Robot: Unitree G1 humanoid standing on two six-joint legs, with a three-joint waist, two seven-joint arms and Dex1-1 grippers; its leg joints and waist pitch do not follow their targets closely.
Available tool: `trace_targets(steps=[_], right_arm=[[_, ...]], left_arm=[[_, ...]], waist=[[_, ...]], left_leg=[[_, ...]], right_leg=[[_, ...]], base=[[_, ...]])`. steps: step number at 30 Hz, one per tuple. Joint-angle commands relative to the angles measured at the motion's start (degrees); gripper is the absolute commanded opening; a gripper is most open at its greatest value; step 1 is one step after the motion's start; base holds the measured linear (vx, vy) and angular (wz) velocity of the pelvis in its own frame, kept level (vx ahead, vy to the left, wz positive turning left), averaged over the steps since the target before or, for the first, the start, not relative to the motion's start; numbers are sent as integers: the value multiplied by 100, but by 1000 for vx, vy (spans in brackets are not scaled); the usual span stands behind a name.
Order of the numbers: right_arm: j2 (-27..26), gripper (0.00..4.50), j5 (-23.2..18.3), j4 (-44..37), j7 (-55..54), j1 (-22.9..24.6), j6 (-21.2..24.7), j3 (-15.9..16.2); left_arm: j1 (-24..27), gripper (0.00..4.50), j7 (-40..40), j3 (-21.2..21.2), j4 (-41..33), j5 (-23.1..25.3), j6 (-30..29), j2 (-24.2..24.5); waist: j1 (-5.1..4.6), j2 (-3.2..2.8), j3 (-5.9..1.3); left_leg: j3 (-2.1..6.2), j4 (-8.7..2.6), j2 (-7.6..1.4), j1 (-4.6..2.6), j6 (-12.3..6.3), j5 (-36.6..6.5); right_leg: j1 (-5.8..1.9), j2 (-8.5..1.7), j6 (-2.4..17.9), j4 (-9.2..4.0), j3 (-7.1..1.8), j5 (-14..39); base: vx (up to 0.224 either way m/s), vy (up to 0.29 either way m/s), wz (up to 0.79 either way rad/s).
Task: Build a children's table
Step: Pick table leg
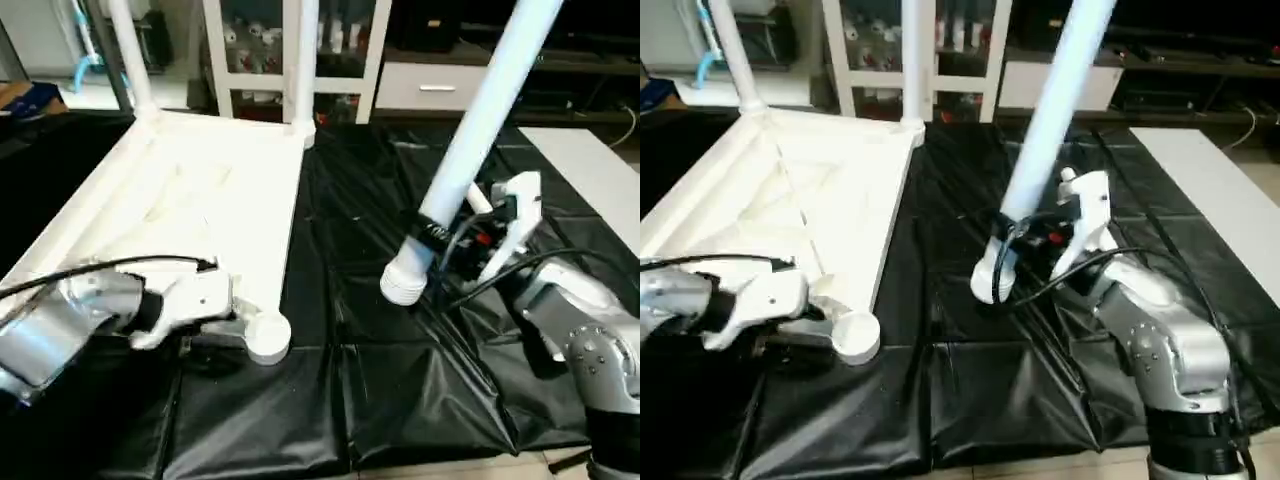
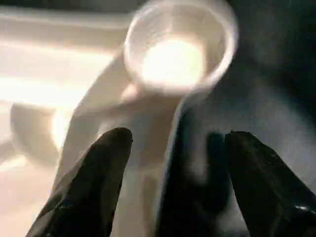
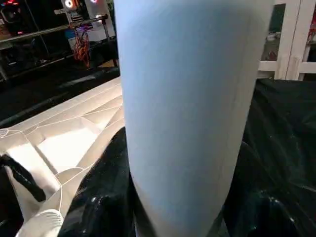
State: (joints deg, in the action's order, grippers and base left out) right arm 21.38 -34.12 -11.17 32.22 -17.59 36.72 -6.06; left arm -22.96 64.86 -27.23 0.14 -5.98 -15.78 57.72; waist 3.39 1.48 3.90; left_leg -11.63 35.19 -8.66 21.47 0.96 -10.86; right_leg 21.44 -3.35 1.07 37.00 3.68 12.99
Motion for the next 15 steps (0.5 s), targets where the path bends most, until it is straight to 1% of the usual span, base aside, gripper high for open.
trace_targets(steps=[1,2,3,5,6,7,8,9,10,11,12,13,14,15], right_arm=[[29,180,-40,-222,-5,44,-84,21],[13,180,-13,-278,19,73,-69,15],[11,180,-10,-286,21,76,-67,14],[-9,180,-4,-346,23,98,-36,6],[-8,180,-30,-389,40,120,-20,28],[-7,180,-37,-397,44,125,-17,34],[-1,180,-45,-409,44,132,-16,50],[4,180,-49,-414,47,138,-17,59],[9,180,-50,-414,47,142,-19,66],[11,180,-53,-412,47,141,-19,64],[11,180,-53,-412,47,141,-19,64],[15,180,-55,-407,54,139,-23,61],[23,180,-56,-398,81,137,-29,57],[23,180,-56,-398,81,137,-29,57]], left_arm=[[18,334,24,-52,175,251,277,36],[-3,334,10,-83,269,293,407,41],[-5,334,9,-88,279,295,422,42],[-28,334,-11,-107,412,315,595,38],[-49,334,19,-105,530,327,666,26],[-54,334,27,-103,556,331,680,22],[-68,316,66,-73,653,383,789,-6],[-76,316,94,-48,723,406,842,-20],[-86,298,123,-15,810,443,925,-37],[-104,298,111,22,891,501,1038,-68],[-104,287,111,22,891,501,1038,-68],[-117,287,134,50,943,522,1097,-90],[-149,276,149,109,1079,553,1292,-166],[-149,265,149,109,1079,553,1292,-166]], waist=[[-15,-101,-350],[-12,-97,-354],[-8,-101,-357],[-9,-99,-367],[-11,-99,-370],[-13,-101,-364],[-15,-84,-360],[-9,-89,-357],[-7,-91,-353],[-7,-93,-347],[-7,-95,-348],[-5,-95,-349],[-3,-99,-347],[1,-98,-350]], left_leg=[[301,-529,-509,-187,601,-1607],[296,-528,-522,-200,591,-1571],[294,-525,-519,-198,577,-1528],[284,-526,-521,-186,550,-1392],[283,-525,-519,-187,545,-1381],[273,-521,-511,-190,536,-1396],[272,-518,-509,-185,519,-1418],[270,-514,-507,-187,510,-1430],[272,-513,-512,-196,515,-1465],[277,-518,-519,-204,532,-1540],[276,-518,-518,-207,537,-1561],[282,-522,-525,-211,549,-1580],[278,-522,-525,-215,557,-1584],[276,-519,-525,-220,561,-1591]], right_leg=[[-79,-617,911,-508,-405,1401],[-69,-615,938,-495,-403,1312],[-69,-612,956,-492,-401,1238],[-80,-597,1037,-446,-391,902],[-82,-597,1060,-437,-388,859],[-74,-594,1084,-441,-388,857],[-83,-608,1095,-450,-396,929],[-80,-614,1093,-464,-400,987],[-73,-620,1079,-474,-403,1097],[-63,-619,1063,-481,-403,1201],[-59,-619,1060,-484,-403,1229],[-58,-621,1054,-484,-404,1245],[-49,-621,1063,-486,-404,1229],[-45,-621,1067,-484,-404,1214]], base=[[0,0,0],[0,0,0],[0,0,0],[0,0,0],[0,0,0],[0,0,0],[0,0,0],[0,0,0],[0,0,0],[0,0,0],[0,0,0],[0,0,0],[0,0,0],[0,0,0]])
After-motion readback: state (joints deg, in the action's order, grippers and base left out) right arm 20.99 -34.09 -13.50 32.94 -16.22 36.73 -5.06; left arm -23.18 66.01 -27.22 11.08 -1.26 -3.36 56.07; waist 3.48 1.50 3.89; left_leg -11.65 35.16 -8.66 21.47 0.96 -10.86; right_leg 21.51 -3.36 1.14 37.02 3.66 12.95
